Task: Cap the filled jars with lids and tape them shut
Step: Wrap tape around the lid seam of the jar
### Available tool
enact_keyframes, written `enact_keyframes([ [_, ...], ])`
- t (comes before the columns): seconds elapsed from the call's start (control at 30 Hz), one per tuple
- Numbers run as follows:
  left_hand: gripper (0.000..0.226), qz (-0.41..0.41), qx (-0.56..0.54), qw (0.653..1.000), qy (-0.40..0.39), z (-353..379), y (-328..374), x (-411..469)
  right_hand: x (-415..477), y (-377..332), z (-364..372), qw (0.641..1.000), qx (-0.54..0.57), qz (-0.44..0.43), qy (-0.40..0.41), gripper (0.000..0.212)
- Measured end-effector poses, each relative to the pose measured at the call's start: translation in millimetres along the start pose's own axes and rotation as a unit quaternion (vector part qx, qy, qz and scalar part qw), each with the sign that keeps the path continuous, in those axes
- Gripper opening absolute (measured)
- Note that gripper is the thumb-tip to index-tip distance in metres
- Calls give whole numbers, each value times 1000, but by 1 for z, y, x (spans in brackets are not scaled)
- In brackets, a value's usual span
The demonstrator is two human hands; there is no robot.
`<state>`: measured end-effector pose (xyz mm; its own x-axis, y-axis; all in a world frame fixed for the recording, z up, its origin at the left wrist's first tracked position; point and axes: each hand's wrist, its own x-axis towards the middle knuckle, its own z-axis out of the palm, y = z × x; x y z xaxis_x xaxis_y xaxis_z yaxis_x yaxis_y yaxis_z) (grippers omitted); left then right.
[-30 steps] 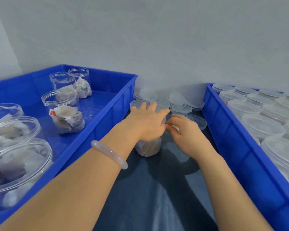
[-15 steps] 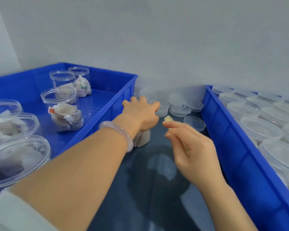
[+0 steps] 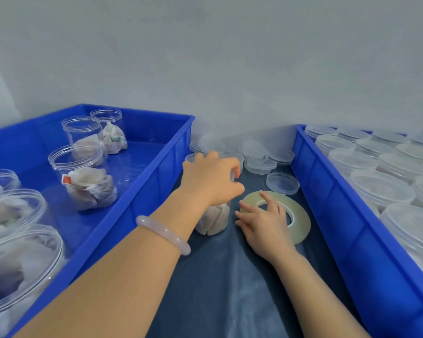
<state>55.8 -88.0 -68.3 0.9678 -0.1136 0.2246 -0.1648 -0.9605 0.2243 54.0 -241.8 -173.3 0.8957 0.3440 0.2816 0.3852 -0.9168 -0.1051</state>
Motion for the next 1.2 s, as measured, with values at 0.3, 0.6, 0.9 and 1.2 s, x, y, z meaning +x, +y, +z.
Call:
enact_keyframes([
  [0.3,25,-152,-474,860,109,-8,-23,-22,-6,-14,-23,887,418,92,174,53],
  [0.6,47,-88,-617,771,134,30,-19,-30,22,-95,-50,738,608,148,253,71],
  [0.9,55,-53,-653,749,100,29,-24,-31,29,-74,-48,730,656,78,177,48],
  [1.2,51,-121,-621,759,153,29,-8,-48,28,-66,-52,746,572,187,286,41],
])
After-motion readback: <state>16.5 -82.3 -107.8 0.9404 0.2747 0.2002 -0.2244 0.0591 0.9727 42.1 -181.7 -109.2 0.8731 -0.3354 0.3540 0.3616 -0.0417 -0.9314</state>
